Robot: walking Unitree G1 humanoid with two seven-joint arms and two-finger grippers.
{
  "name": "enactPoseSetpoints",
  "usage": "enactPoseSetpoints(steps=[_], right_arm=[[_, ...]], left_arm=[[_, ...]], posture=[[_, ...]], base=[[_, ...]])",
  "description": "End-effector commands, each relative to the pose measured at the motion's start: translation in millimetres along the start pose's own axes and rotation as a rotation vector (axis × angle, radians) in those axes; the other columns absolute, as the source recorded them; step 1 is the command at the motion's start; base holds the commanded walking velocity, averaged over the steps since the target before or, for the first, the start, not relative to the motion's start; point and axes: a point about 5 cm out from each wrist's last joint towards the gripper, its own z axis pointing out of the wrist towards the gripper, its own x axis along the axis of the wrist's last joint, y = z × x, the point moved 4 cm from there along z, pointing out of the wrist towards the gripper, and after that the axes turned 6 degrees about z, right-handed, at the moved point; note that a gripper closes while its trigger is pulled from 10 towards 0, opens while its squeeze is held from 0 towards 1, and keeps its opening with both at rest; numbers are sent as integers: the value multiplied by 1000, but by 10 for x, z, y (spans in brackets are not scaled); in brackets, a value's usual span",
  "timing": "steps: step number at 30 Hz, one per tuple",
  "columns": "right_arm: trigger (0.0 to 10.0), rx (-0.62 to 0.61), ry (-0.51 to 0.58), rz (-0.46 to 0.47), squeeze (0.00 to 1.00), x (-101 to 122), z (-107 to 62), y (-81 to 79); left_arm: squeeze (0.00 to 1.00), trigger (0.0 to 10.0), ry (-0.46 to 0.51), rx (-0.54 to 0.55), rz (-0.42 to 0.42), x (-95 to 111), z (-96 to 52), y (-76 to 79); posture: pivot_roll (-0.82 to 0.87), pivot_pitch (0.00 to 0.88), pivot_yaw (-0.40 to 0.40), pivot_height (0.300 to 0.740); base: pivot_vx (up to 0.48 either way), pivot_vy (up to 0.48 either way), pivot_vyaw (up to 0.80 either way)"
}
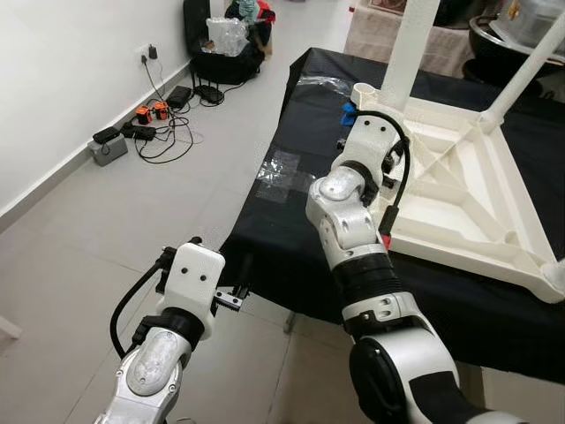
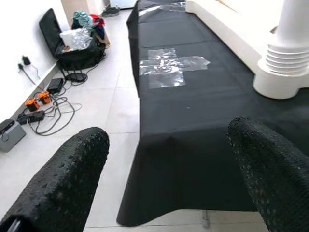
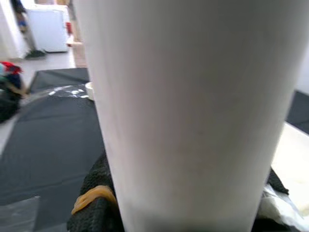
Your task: Building children table
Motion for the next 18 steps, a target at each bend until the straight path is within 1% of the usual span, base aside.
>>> enactPoseSetpoints(steps=[1,2,3,4,5,6,7,8,9,10,11,12,14,15,16,17,18], right_arm=[[10000,53,23,66,0,82,45,-8],[10000,84,75,82,0,195,60,-26],[10000,84,75,82,0,195,60,-26],[10000,103,126,91,0,316,77,-32],[10000,103,126,91,0,316,77,-32],[10000,144,174,98,0,433,90,-57],[10000,173,200,101,0,500,96,-76],[10000,173,200,101,0,500,96,-76],[10000,198,250,94,0,605,103,-80],[10000,275,293,114,0,721,89,-124],[10000,275,293,114,0,721,89,-124],[10000,350,329,128,0,817,69,-164],[10000,350,329,128,0,817,69,-164],[10000,435,338,164,0,880,45,-211],[10000,435,338,164,0,880,45,-211],[10000,515,330,189,0,918,43,-238],[10000,515,330,189,0,918,43,-238]], left_arm=[[0,10000,-5,-13,-3,-23,5,31],[0,10000,-4,-14,-3,-21,6,33],[0,10000,-4,-14,-3,-21,6,33],[0,10000,-2,-14,-3,-19,7,33],[0,10000,-2,-14,-3,-19,7,33],[0,10000,0,-15,-3,-12,11,33],[0,10000,1,-15,-4,-9,15,33],[0,10000,1,-15,-4,-9,15,33],[0,10000,3,-14,-5,-1,20,31],[0,10000,7,-13,-6,9,27,25],[0,10000,7,-13,-6,9,27,25],[0,10000,13,-17,-5,21,34,26],[0,10000,13,-17,-5,21,34,26],[0,10000,17,-21,-1,27,39,28],[0,10000,17,-21,-1,27,39,28],[0,10000,20,-23,-3,33,47,31],[0,10000,20,-23,-3,33,47,31]], posture=[[82,144,-99,740],[82,144,-99,740],[82,144,-99,740],[84,144,-96,740],[84,144,-96,740],[84,141,-96,740],[86,141,-96,740],[86,141,-96,740],[86,141,-96,740],[84,139,-94,740],[84,139,-94,740],[84,139,-94,740],[84,139,-94,740],[81,135,-94,740],[81,135,-94,740],[81,134,-93,740],[81,134,-93,740]], base=[[0,0,0],[0,0,0],[0,0,0],[0,0,0],[0,0,0],[0,0,0],[0,0,0],[0,0,0],[0,0,0],[0,0,0],[0,0,0],[0,0,0],[0,0,0],[0,0,0],[0,0,0],[0,0,0],[0,0,0]])
